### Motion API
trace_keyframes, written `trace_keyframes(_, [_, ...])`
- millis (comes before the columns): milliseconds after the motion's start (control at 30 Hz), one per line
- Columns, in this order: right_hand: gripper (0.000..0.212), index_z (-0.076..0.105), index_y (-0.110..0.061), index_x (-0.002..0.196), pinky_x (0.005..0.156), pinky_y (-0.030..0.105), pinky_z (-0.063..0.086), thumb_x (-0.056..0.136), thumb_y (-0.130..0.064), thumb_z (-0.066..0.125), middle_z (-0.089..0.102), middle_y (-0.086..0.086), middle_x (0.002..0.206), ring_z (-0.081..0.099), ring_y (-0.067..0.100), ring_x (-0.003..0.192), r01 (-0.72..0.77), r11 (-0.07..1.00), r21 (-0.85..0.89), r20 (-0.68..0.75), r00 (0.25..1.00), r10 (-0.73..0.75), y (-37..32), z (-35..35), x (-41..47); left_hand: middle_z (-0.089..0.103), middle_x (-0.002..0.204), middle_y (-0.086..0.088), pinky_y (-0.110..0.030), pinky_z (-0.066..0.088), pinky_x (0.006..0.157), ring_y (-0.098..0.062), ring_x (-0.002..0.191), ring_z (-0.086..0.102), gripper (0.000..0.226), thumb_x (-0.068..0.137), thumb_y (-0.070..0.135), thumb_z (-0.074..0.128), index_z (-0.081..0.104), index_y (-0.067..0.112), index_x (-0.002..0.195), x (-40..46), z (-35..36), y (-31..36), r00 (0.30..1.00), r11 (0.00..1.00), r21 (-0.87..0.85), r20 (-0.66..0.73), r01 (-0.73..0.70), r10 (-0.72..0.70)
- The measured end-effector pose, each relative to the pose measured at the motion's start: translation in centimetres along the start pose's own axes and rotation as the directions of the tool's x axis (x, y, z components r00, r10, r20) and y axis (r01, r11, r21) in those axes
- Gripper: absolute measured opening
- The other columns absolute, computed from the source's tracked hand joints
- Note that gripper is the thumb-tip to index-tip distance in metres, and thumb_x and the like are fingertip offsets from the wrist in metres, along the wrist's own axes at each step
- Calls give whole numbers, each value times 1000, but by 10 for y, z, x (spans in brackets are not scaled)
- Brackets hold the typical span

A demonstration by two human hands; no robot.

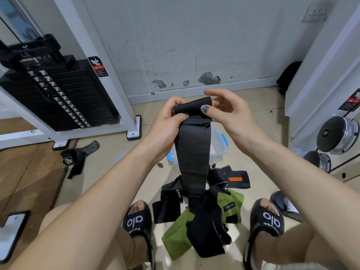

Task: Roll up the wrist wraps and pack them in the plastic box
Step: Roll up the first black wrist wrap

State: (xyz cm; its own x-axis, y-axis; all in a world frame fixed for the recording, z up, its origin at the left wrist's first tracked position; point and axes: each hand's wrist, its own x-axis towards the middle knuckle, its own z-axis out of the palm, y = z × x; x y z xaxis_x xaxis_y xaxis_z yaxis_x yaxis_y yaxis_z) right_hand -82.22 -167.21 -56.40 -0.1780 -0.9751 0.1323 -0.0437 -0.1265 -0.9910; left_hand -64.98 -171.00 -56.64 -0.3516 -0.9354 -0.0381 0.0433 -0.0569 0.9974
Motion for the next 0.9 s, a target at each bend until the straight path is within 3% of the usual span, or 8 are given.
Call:
trace_keyframes(167, [29,69,-15,87,76,37,62,89,13,62,67,7,94,67,20,84,-11,1000,-15,23,1000,11,-3,0,-3,59,82,-6,-25,39,54,-17,68,53,32,98,-8,48,56,22,89,0,0,0,1000,1000,-1,-10,5,-5])
trace_keyframes(300, [29,69,-7,84,77,26,56,87,18,54,70,8,89,69,17,82,-99,991,88,60,994,94,-4,0,-2,58,78,-3,-27,36,55,-17,68,50,33,97,-9,48,57,22,88,1,-1,0,999,999,29,-41,-27,28])
trace_keyframes(433, [21,65,-3,81,70,16,52,94,9,53,67,-2,67,66,6,65,-182,965,190,126,979,160,-7,2,-3,58,76,-1,-28,37,55,-18,68,49,33,95,-8,48,59,22,86,2,-3,0,993,993,98,-95,-58,67])
trace_keyframes(500, [19,65,-4,78,78,21,56,95,4,62,67,1,70,66,10,70,-175,969,175,106,982,158,-4,6,-5,59,80,1,-27,39,56,-17,71,51,33,95,-7,48,61,23,87,1,-3,-1,991,985,150,-93,-85,100])
trace_keyframes(600, [9,70,-3,86,98,34,58,89,5,70,67,18,94,67,24,89,-191,966,171,54,981,184,-3,7,-4,62,85,3,-24,43,59,-15,72,54,35,95,-6,47,63,24,90,0,-2,-3,991,980,170,-67,-102,114])
trace_keyframes(733, [18,70,-2,95,90,27,59,84,12,70,65,16,95,67,26,90,-236,944,229,8,971,240,-6,3,-2,67,94,1,-22,47,70,-15,84,60,33,99,-1,42,67,22,97,1,0,3,1000,999,39,-6,-23,24])
trace_keyframes(833, [20,72,-6,92,93,35,56,79,8,76,66,10,88,65,25,89,-202,964,174,-35,977,211,-5,1,0,63,105,-7,-24,49,76,-17,92,59,28,88,16,42,66,18,103,3,-3,7,993,993,-100,103,65,-54])
trace_keyframes(900, [21,74,-12,89,95,38,55,72,-2,82,67,9,88,65,23,89,-177,977,122,-54,981,185,-5,1,0,63,107,-4,-27,46,80,-17,95,57,27,82,32,50,67,23,102,3,-5,6,992,996,-66,114,66,-58])
